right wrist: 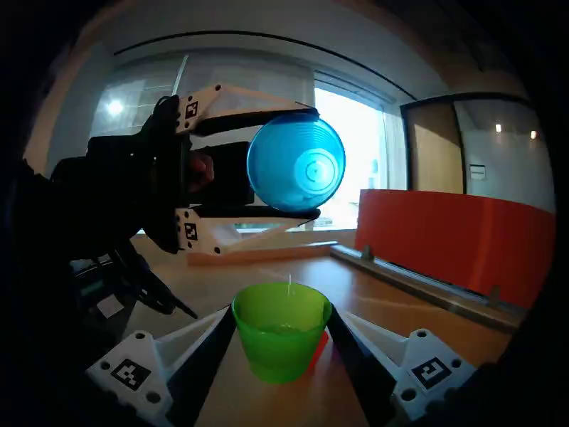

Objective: Pour water

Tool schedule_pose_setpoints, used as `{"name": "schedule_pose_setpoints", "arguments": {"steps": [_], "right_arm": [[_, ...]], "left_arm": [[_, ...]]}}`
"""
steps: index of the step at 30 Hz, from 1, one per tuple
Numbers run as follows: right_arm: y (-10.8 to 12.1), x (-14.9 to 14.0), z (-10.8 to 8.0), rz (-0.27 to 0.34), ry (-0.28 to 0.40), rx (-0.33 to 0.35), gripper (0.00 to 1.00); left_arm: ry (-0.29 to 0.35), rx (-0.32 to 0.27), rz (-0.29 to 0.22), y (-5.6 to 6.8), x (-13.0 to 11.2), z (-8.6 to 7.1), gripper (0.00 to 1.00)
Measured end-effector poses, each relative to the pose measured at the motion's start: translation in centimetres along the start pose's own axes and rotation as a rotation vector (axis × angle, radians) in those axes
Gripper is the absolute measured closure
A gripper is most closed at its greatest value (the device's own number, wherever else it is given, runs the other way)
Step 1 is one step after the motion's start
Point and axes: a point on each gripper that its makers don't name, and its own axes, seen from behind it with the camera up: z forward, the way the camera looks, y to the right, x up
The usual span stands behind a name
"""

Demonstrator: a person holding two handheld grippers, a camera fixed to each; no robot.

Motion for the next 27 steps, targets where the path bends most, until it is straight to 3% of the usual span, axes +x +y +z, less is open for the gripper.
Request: {"name": "schedule_pose_setpoints", "arguments": {"steps": [8, 11, 21, 27], "right_arm": [[0.0, 0.0, 0.0, 0.000, 0.000, -0.001, 0.08], [0.0, 0.1, 0.0, 0.001, 0.000, -0.001, 0.08], [0.0, 0.1, -0.1, 0.004, 0.004, -0.003, 0.08], [0.1, 0.1, -0.3, 0.005, 0.008, -0.007, 0.08]], "left_arm": [[-0.002, 0.002, -0.007, -0.1, -0.5, 0.6, 0.11], [-0.012, 0.002, -0.034, 0.0, -0.9, 0.9, 0.11], [-0.014, -0.019, -0.173, 0.5, -1.1, 0.6, 0.11], [-0.012, -0.020, -0.321, 1.0, -1.4, 0.4, 0.11]]}}
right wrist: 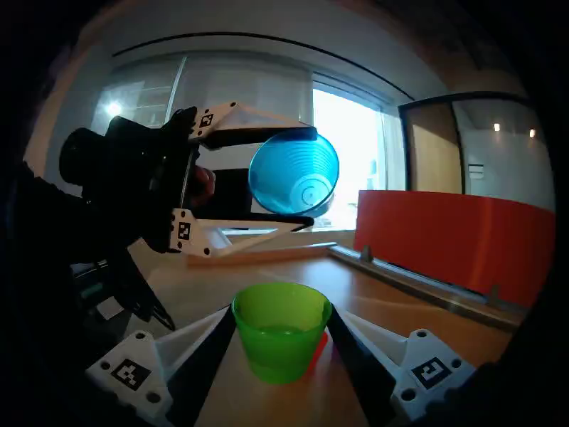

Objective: Pour water

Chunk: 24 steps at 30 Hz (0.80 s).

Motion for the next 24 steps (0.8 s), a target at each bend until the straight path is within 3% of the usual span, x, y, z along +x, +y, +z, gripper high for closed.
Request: {"name": "schedule_pose_setpoints", "arguments": {"steps": [12, 24], "right_arm": [[0.0, 0.7, -0.6, 0.002, 0.013, -0.008, 0.08], [0.0, 1.5, -1.2, 0.007, 0.029, -0.018, 0.08]], "left_arm": [[-0.006, 0.028, -0.316, -0.6, -1.6, -0.2, 0.12], [-0.015, 0.028, -0.723, -0.7, -3.0, 0.2, 0.12]]}}
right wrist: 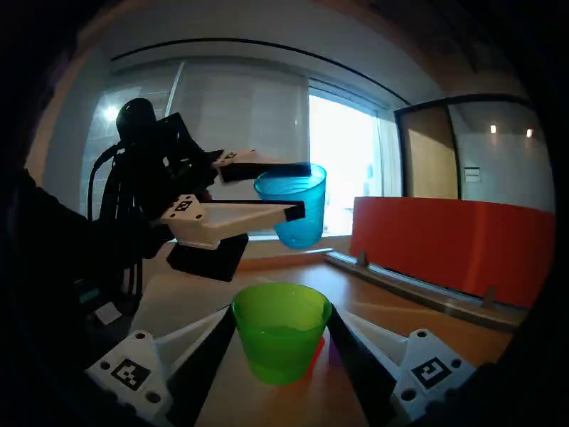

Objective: Pour water

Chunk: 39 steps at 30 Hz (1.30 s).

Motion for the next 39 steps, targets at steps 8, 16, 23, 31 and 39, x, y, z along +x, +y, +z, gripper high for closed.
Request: {"name": "schedule_pose_setpoints", "arguments": {"steps": [8, 16, 23, 31, 39], "right_arm": [[0.1, 0.5, -0.3, 0.000, 0.009, -0.006, 0.08], [0.2, 0.9, -0.5, -0.001, 0.011, -0.014, 0.08], [0.4, 1.2, -0.7, -0.002, 0.008, -0.019, 0.08], [1.0, 1.0, -1.2, -0.005, -0.019, -0.034, 0.08], [2.3, 0.5, -2.3, -0.008, -0.053, -0.064, 0.08]], "left_arm": [[-0.007, -0.032, -0.210, 0.3, -0.3, -0.3, 0.12], [-0.009, -0.048, -0.350, 0.2, -1.1, -0.6, 0.12], [-0.028, -0.049, -0.396, 0.1, -2.3, -0.8, 0.12], [-0.077, -0.070, -0.419, 0.9, -4.4, -1.1, 0.11], [-0.127, -0.092, -0.440, 1.8, -6.4, -1.2, 0.11]]}}
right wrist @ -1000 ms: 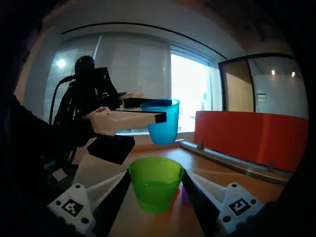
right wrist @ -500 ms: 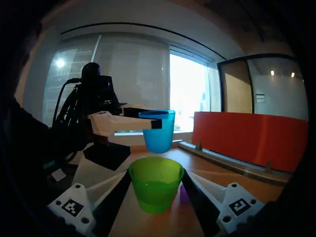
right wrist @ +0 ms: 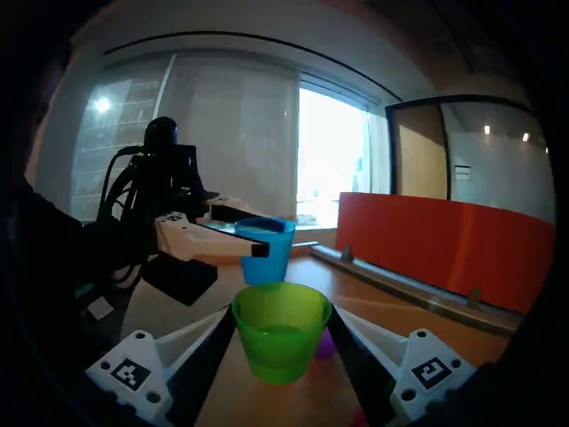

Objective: Pour water

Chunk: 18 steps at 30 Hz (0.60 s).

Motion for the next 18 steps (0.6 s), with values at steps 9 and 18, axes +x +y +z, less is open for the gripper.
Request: {"name": "schedule_pose_setpoints", "arguments": {"steps": [9, 18], "right_arm": [[1.5, -1.3, -1.1, 0.003, -0.049, -0.024, 0.08], [2.3, -3.7, -1.6, 0.015, -0.110, -0.024, 0.08]], "left_arm": [[-0.069, -0.030, -0.016, 0.9, -3.0, 0.9, 0.11], [-0.147, -0.059, -0.030, 1.9, -6.7, 2.1, 0.10]]}}
